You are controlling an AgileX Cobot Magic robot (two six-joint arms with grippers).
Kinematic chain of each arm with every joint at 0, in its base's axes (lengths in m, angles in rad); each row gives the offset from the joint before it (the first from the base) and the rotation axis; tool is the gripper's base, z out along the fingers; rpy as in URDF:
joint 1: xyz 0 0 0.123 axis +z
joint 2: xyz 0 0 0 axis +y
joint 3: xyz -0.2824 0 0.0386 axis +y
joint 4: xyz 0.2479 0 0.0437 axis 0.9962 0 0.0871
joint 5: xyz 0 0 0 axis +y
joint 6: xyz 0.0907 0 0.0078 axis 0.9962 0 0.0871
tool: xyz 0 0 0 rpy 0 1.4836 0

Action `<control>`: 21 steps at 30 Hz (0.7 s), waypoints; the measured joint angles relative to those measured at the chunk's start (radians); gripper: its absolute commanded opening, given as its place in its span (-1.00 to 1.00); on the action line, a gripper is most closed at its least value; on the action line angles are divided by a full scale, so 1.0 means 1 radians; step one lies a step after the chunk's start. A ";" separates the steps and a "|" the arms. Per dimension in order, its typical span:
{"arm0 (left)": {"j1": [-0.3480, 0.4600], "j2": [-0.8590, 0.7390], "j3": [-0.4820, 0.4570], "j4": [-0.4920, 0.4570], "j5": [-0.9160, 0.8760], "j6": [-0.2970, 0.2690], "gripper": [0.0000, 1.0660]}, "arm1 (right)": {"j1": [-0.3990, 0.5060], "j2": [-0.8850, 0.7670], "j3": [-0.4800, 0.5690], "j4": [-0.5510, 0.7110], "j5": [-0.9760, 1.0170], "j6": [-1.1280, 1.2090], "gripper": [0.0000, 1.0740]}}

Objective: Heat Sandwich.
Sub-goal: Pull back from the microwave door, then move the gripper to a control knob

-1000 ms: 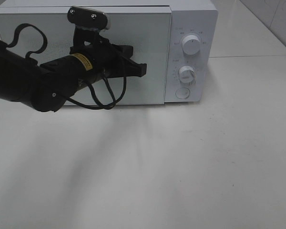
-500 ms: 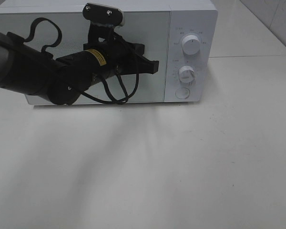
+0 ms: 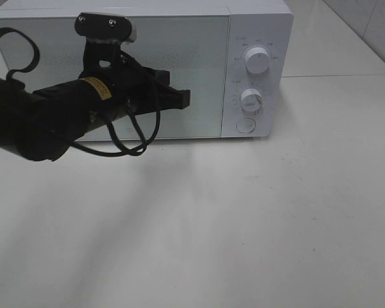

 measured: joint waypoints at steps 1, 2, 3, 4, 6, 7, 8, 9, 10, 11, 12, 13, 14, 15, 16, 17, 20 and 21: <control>-0.003 -0.019 0.023 0.000 0.004 0.000 -1.00 | 0.000 0.000 0.000 0.000 0.000 0.000 0.41; -0.003 -0.019 0.023 0.000 0.004 0.000 -1.00 | 0.000 0.000 0.000 0.000 0.000 0.000 0.41; -0.005 -0.035 0.040 0.000 0.019 -0.002 -0.98 | 0.000 0.000 0.000 0.000 0.000 0.000 0.41; -0.005 -0.069 0.072 0.000 0.071 -0.003 -0.71 | 0.000 0.000 0.000 0.000 0.000 0.000 0.41; -0.005 -0.104 0.089 0.000 0.149 -0.004 -0.23 | 0.000 0.000 0.000 0.000 0.000 0.000 0.41; -0.005 -0.104 0.089 0.000 0.149 -0.004 -0.23 | 0.000 0.000 0.000 0.000 0.000 0.000 0.41; -0.005 -0.134 0.094 -0.003 0.261 -0.004 0.11 | 0.000 0.000 0.000 0.000 0.000 0.000 0.41; -0.005 -0.144 0.095 -0.005 0.320 -0.004 0.72 | 0.000 0.000 0.000 0.000 0.000 0.000 0.41; -0.005 -0.157 0.095 -0.008 0.377 -0.004 0.91 | 0.000 0.000 0.000 0.000 0.000 0.000 0.41; -0.005 -0.169 0.095 -0.009 0.433 -0.004 0.88 | 0.000 0.000 0.000 0.000 0.000 0.000 0.41; -0.005 -0.189 0.095 -0.009 0.521 -0.004 0.86 | 0.000 0.000 0.000 0.000 0.000 0.000 0.41; -0.005 -0.189 0.095 -0.009 0.521 -0.004 0.86 | 0.000 0.000 0.000 0.000 0.000 0.000 0.41; -0.005 -0.197 0.095 -0.009 0.555 -0.004 0.83 | 0.000 0.000 0.000 0.000 0.000 0.000 0.41; -0.005 -0.204 0.095 -0.009 0.600 -0.004 0.83 | 0.000 0.000 0.000 0.000 0.000 0.000 0.41; -0.005 -0.212 0.095 -0.009 0.649 -0.004 0.83 | 0.000 0.000 0.000 0.000 0.000 0.000 0.41; -0.005 -0.223 0.095 -0.009 0.750 -0.004 0.83 | 0.000 0.000 0.000 0.000 0.000 0.000 0.41; -0.005 -0.235 0.095 -0.008 0.835 -0.004 0.83 | 0.000 0.000 0.000 0.000 0.000 0.000 0.41; -0.005 -0.244 0.093 -0.008 0.882 -0.004 0.83 | 0.000 0.000 0.000 0.000 0.000 0.000 0.41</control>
